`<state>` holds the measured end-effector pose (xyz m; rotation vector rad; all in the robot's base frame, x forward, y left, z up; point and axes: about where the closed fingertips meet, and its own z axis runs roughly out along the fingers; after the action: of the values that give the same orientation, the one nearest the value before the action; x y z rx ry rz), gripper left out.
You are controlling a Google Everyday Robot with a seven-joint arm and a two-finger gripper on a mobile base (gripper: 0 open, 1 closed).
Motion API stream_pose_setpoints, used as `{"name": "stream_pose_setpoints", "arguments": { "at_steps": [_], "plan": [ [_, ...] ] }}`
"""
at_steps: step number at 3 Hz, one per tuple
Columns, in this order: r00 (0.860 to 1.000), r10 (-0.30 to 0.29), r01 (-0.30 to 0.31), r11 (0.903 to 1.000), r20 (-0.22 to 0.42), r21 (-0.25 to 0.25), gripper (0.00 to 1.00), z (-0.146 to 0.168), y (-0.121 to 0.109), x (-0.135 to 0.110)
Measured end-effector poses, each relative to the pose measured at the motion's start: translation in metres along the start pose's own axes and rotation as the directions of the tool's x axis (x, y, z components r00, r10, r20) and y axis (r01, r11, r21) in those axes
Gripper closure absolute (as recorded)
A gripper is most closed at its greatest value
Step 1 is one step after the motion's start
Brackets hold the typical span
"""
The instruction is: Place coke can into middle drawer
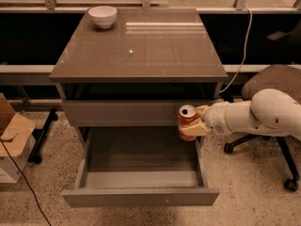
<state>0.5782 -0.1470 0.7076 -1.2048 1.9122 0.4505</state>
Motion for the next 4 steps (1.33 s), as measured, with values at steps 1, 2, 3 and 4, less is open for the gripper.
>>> {"name": "stream_pose_setpoints", "arguments": {
  "at_steps": [1,2,3,4],
  "plan": [
    [0.999,-0.016,0.015,0.9997,-0.039,-0.021,1.00,0.012,0.005,0.011],
    [0.998,-0.024,0.023,0.9993,-0.060,-0.030,1.00,0.025,0.011,0.027],
    [0.999,-0.012,0.010,0.9995,-0.045,-0.031,1.00,0.038,0.017,0.049],
    [1.000,0.013,-0.014,0.9993,-0.019,-0.034,1.00,0.054,0.020,0.077]
  ]
}}
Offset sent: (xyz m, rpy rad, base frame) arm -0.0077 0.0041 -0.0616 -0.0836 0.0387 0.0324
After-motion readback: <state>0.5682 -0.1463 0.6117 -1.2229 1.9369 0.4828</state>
